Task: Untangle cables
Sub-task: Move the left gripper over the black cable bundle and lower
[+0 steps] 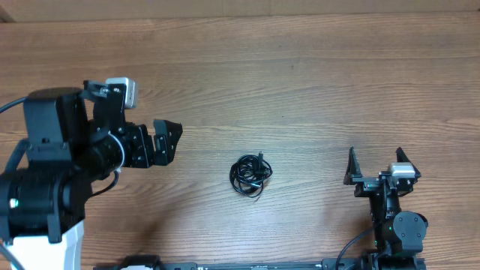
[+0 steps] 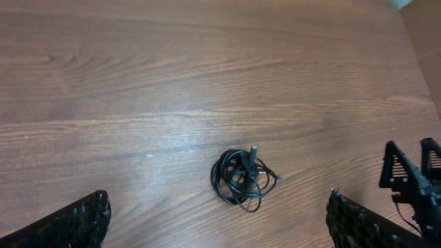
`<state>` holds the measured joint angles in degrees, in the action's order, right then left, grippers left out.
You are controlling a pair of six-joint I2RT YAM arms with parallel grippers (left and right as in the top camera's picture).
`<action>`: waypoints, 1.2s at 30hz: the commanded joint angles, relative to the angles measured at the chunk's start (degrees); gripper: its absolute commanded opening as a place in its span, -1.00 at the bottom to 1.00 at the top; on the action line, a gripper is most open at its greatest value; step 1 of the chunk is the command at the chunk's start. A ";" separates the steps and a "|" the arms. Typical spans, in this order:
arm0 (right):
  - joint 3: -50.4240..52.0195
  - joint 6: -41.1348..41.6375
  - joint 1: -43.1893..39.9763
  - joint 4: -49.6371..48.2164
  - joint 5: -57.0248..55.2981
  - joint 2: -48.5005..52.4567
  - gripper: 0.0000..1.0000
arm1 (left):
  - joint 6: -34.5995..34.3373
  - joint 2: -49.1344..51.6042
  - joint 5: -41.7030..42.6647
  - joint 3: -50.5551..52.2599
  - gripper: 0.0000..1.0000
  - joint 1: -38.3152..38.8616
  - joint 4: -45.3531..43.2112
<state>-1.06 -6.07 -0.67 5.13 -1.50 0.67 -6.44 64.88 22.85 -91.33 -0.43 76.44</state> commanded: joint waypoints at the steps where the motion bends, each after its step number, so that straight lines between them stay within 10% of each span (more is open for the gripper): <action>1: 0.57 -0.20 0.28 -0.42 -0.37 -0.50 1.00 | -2.93 2.27 2.05 -0.63 0.99 -0.28 0.63; 22: 0.57 -0.22 0.28 -0.42 -0.37 -0.50 1.00 | -4.85 24.06 8.70 0.44 0.99 11.89 12.87; 36: 0.57 -0.22 0.28 -0.42 -0.37 -0.50 1.00 | -29.70 39.58 -0.83 0.48 0.99 26.88 7.30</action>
<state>-1.06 -6.07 -0.64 5.15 -1.52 0.67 -27.20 102.21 24.69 -91.11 24.16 84.33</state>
